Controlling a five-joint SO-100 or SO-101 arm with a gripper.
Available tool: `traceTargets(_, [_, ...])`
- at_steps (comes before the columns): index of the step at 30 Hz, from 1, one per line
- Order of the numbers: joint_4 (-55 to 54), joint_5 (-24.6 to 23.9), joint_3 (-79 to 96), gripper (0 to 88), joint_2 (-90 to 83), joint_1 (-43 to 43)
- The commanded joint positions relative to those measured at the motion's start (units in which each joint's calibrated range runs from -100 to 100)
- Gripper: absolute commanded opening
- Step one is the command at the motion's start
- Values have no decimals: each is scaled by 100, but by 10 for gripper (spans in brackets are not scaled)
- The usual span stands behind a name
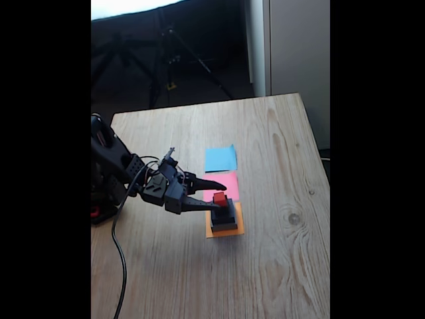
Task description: Tower of hanoi
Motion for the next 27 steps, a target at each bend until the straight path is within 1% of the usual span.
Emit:
traceTargets(1, [-116, 52, -215, 154, -43, -100])
traceTargets(12, [-108, 52, -206, 106, -35, -167])
traceTargets(19, [-108, 52, -224, 91, 3, -184])
traceTargets(27, [-108, 52, -233, 44, 3, -209])
